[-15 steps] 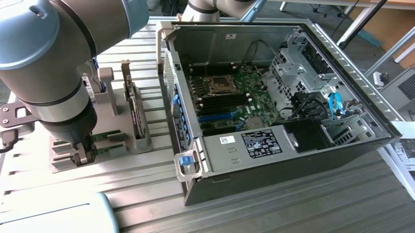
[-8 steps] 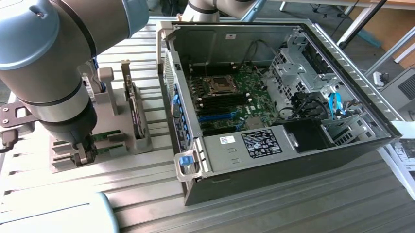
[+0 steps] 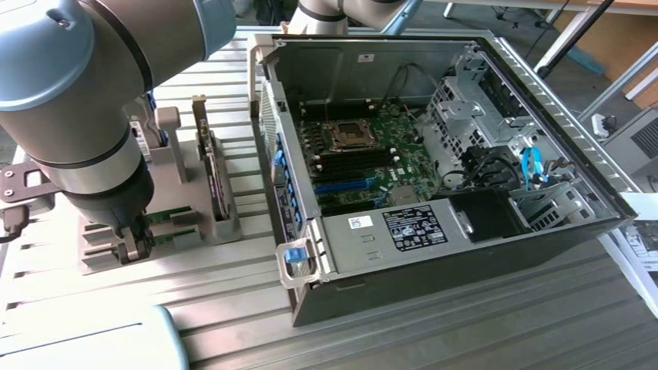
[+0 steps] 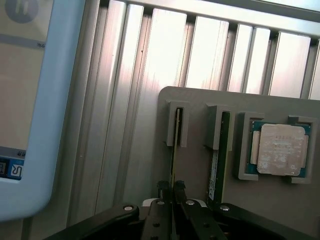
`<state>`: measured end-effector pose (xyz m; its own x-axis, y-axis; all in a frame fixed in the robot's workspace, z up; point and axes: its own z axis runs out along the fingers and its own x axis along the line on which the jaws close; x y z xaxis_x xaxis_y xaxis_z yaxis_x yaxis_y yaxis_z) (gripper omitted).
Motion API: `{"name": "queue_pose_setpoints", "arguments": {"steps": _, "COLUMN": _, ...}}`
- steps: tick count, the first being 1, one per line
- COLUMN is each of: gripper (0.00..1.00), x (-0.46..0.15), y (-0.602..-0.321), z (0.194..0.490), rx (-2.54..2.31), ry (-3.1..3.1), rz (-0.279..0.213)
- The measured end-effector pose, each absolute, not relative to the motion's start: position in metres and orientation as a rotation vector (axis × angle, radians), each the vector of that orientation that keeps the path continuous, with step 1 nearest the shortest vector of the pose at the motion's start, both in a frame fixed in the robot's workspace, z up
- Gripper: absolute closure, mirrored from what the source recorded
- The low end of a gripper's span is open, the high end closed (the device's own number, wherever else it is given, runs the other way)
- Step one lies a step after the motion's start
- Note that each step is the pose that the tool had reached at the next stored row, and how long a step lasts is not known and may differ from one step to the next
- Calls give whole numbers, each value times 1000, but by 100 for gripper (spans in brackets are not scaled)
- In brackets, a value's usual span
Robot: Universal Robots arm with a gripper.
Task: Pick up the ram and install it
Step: 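Pick up the ram and move it above insertion slot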
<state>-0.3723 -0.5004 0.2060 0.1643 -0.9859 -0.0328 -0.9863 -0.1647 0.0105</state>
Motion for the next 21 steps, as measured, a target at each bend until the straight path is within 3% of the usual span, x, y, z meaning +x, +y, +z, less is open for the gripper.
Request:
{"name": "queue_pose_setpoints", "arguments": {"steps": 10, "gripper": 86, "x": -372, "y": -500, "z": 208, "rx": -2387, "ry": 2022, "rz": 49}}
{"name": "queue_pose_setpoints", "arguments": {"steps": 21, "gripper": 86, "x": -372, "y": -500, "z": 235, "rx": -2387, "ry": 2022, "rz": 50}}
